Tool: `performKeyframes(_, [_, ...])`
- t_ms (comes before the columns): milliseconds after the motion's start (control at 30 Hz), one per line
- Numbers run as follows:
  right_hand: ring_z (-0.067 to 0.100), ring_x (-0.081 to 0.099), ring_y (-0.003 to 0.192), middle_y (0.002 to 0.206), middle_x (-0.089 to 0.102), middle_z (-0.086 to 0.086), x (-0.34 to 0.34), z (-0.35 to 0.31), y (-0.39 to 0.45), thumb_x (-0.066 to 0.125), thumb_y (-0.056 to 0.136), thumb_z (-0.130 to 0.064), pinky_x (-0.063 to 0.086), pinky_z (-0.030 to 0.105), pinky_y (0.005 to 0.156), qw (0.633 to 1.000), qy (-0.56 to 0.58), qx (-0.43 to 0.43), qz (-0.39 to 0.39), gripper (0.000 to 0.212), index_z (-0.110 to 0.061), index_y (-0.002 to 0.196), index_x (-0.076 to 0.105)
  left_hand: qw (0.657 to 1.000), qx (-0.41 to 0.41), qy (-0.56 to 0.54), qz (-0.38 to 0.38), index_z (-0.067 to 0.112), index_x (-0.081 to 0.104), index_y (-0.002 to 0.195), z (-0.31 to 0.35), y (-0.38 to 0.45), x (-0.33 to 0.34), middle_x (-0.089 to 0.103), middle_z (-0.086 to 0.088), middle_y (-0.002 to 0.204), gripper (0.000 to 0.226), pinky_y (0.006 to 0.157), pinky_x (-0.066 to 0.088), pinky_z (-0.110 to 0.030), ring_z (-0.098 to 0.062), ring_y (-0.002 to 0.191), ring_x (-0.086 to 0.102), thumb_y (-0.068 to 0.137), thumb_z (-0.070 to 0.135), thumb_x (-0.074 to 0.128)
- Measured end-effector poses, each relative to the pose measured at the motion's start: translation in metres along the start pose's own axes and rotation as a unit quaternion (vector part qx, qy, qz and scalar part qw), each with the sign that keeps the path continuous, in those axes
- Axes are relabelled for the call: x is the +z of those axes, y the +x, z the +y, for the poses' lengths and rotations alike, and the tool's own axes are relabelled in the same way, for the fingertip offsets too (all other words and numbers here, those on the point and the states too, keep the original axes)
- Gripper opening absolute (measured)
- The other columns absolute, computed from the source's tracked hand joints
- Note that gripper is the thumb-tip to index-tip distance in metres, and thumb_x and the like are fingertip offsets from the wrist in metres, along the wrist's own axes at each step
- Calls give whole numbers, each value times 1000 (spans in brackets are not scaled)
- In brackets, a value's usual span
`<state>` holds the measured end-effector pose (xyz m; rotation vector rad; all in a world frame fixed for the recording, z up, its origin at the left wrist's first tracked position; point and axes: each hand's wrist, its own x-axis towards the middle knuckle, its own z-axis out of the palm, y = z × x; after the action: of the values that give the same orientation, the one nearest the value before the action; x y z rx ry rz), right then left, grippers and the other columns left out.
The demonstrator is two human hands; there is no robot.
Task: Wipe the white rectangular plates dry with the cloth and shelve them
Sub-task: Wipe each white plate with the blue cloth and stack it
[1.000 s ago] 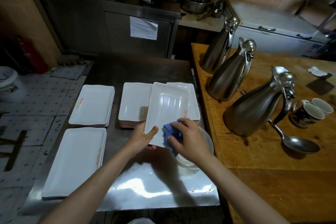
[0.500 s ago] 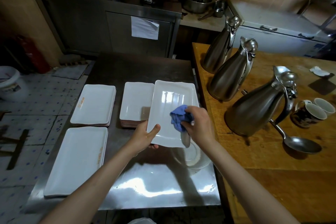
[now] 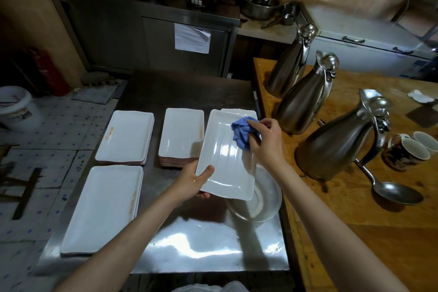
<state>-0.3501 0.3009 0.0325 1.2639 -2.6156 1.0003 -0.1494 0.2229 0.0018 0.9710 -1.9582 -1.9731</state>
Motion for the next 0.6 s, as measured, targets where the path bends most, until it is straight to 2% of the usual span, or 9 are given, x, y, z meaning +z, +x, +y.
performKeyframes(100, [23,48,108,122,51,10,-1,0,0,62,88,-8,43,24,90,999,-18,-13,-36,39,-14,127,59,1000,-7,6,-9,14,54,125,0,-2,-3,65,3,82,35,52,54,-28,-11,57,64,95,32,50])
performKeyframes(167, [22,53,102,115,58,9,-2,-1,1,64,87,-7,46,26,87,1000,-9,-22,-18,38,-12,124,60,1000,-5,2,-13,13,54,124,1,-2,-2,63,6,80,33,53,56,-28,-7,60,65,96,30,51])
performKeyframes(233, [19,57,94,105,62,8,-5,-5,3,66,85,-7,50,27,83,1000,28,6,11,31,-10,115,60,1000,-4,7,-22,13,52,125,2,-3,-3,61,8,81,34,53,55,-26,-5,60,65,96,29,51])
performKeyframes(333, [14,58,86,97,65,7,-6,-14,4,67,84,-7,47,20,77,998,52,23,21,20,-7,104,63,999,-13,12,-34,14,51,128,3,-4,-4,61,8,85,37,57,56,-28,-8,67,65,95,31,51])
performKeyframes(600, [7,54,86,107,67,4,-2,-30,8,65,87,-12,44,18,78,990,115,85,-18,22,-12,109,69,999,-13,24,-41,15,52,127,5,-3,-5,63,4,97,37,58,57,-28,-14,81,65,93,30,56])
